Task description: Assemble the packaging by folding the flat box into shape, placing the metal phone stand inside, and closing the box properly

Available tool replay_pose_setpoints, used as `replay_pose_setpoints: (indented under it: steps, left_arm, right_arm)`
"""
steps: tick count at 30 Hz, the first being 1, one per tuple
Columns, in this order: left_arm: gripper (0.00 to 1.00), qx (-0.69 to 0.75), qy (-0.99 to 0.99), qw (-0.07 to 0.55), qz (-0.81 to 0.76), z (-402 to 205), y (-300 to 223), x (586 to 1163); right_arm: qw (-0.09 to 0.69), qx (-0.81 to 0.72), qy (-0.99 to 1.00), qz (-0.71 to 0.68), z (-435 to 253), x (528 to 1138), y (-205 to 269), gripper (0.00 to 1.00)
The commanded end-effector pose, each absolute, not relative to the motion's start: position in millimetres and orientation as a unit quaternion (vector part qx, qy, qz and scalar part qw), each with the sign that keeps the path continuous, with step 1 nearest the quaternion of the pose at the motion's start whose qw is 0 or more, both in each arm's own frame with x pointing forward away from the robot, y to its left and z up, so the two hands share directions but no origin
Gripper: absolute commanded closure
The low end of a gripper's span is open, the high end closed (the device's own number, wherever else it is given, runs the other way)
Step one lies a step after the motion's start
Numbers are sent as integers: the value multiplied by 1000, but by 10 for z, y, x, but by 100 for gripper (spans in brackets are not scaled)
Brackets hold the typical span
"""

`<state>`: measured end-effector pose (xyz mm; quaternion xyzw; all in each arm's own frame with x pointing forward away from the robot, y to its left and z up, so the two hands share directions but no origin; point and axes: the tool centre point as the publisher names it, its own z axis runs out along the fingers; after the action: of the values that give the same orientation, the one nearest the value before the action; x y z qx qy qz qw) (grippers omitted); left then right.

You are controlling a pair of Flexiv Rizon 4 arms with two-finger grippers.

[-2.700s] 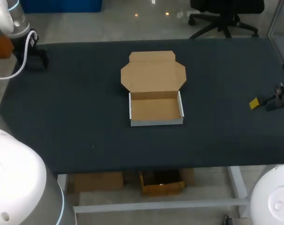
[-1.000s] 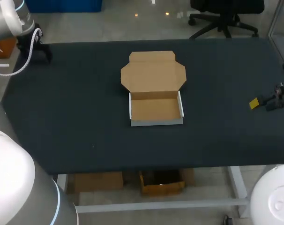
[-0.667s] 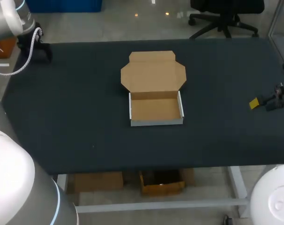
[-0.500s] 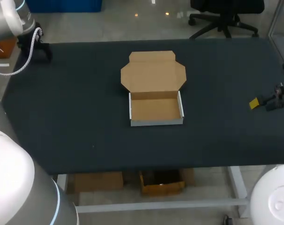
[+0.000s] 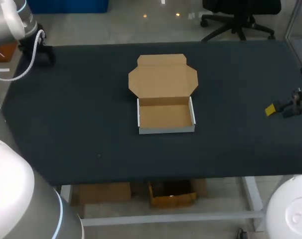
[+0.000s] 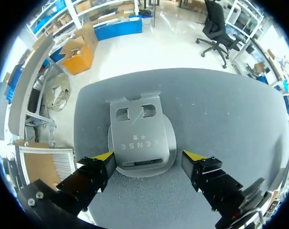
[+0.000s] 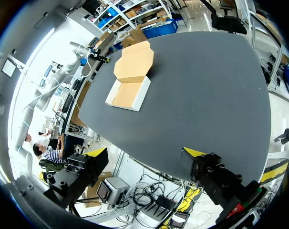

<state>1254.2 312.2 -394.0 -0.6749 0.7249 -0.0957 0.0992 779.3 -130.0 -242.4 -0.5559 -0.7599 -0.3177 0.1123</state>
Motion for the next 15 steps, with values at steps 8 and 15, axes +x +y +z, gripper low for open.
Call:
replay_pose_setpoints:
  steps: [8,15]
  left_arm:
    - [10,-688,725,25,-18,-3985,3175,12704]
    - [7,-691,722,26,-20,-3985,3175,12736]
  right_arm:
    - [113,-556,-760,-317,-2406,7783,-1306,0]
    - [113,-556,-760,-317,-2406,7783,-1306,0]
